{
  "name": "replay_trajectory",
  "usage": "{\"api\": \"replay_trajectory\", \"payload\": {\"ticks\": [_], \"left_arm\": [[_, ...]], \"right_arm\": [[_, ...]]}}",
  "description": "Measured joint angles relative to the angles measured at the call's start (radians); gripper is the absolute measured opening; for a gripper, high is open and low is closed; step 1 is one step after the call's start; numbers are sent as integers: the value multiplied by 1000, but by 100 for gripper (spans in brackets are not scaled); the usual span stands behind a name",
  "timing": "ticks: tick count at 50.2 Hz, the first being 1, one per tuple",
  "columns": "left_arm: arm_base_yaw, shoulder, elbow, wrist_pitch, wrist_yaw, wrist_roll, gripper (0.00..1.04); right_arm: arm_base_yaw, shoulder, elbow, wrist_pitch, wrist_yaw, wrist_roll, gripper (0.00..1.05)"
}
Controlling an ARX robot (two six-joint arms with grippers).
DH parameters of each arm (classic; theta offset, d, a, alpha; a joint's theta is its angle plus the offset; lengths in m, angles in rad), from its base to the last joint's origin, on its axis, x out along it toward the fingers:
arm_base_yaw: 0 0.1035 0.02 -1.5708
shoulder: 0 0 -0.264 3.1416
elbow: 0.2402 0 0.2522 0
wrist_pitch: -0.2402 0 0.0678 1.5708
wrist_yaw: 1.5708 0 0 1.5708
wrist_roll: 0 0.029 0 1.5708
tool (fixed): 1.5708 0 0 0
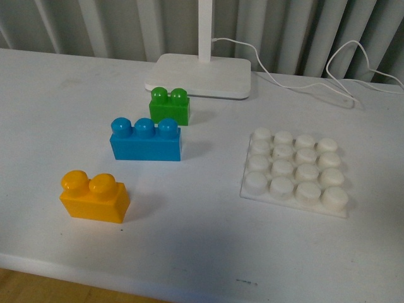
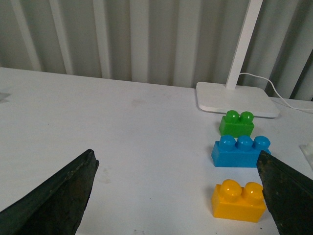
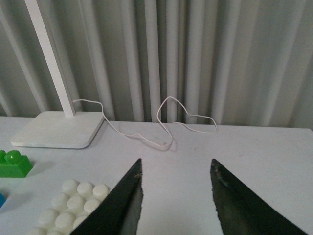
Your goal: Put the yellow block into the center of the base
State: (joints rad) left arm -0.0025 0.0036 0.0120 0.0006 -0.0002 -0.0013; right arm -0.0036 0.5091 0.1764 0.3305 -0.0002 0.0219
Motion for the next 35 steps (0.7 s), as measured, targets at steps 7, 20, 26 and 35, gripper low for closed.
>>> {"api": "replay_trajectory", "payload": {"ticks": [7,20,26,35], "left_arm": [[0,0,0,0,0,0,98],[0,0,0,0,0,0,98],[0,0,0,0,0,0,98],[0,0,0,0,0,0,98]], "right_arm": [[0,-44,-44,-4,0,-11,17],[0,-153,-105,-48,0,-19,1],[0,-194,-121,-71,0,-19,1],[0,-263,-150,-106,0,-19,1]]}}
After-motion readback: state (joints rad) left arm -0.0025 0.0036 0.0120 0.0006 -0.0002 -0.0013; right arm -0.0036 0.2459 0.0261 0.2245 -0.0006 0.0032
